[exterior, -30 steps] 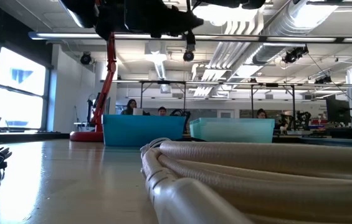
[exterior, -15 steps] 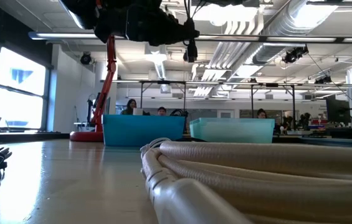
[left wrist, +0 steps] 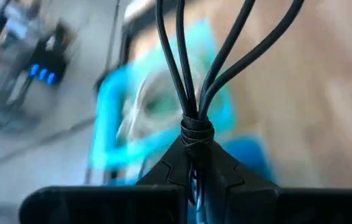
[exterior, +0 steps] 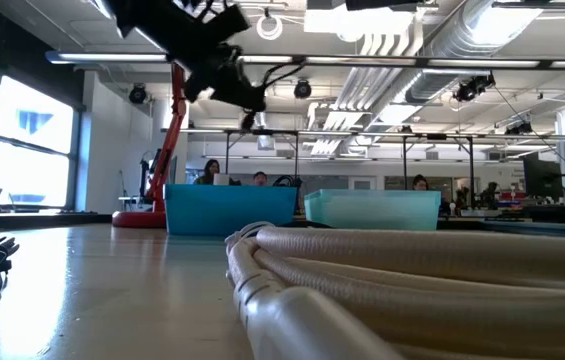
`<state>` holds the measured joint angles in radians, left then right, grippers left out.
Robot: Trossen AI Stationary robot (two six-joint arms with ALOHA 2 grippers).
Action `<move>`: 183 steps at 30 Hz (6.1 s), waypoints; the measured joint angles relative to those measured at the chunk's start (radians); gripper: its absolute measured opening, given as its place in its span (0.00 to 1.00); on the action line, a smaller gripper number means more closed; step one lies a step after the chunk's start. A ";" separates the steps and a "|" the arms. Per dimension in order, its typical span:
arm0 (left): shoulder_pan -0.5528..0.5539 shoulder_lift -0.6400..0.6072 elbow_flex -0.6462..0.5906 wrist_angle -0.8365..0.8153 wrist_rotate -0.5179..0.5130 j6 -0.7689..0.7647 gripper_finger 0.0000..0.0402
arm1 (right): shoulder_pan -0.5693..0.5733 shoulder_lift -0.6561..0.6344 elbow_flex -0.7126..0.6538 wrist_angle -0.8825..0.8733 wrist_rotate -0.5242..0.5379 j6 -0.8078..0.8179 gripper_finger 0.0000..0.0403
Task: Pick & Place USB Port
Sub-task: Put the black usb cable into the blue bin
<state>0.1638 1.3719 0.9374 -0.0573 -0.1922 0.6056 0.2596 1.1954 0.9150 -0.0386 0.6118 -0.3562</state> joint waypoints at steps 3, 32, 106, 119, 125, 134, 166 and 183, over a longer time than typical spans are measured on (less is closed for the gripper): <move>0.001 -0.040 0.002 -0.102 -0.141 0.033 0.03 | 0.006 0.000 0.000 -0.038 0.030 0.038 0.63; 0.242 0.132 0.000 -0.101 0.178 0.133 0.08 | 0.005 0.000 -0.002 -0.234 -0.050 0.255 0.62; -0.674 0.152 0.184 -0.758 0.158 -0.142 0.50 | 0.003 0.000 -0.002 -0.219 -0.252 0.401 0.61; -0.675 0.246 0.171 -0.681 0.217 -0.150 0.50 | 0.005 0.000 -0.002 -0.198 -0.390 0.457 0.61; -0.675 0.301 0.170 -0.653 0.241 -0.158 0.50 | 0.031 0.000 -0.002 -0.189 -0.410 0.457 0.61; -0.674 0.367 0.170 -0.580 0.292 -0.166 0.50 | 0.069 0.000 -0.002 -0.182 -0.410 0.458 0.61; -0.630 0.377 0.071 -0.429 0.291 -0.134 0.02 | 0.197 0.000 -0.002 -0.182 -0.311 0.455 0.61; -0.531 0.370 0.729 -1.085 -0.582 0.023 0.00 | 0.208 0.000 -0.002 -0.181 0.020 0.333 0.61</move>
<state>-0.3670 1.7420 1.6662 -1.1427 -0.7741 0.6284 0.4675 1.1950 0.9134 -0.2199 0.6317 -0.0229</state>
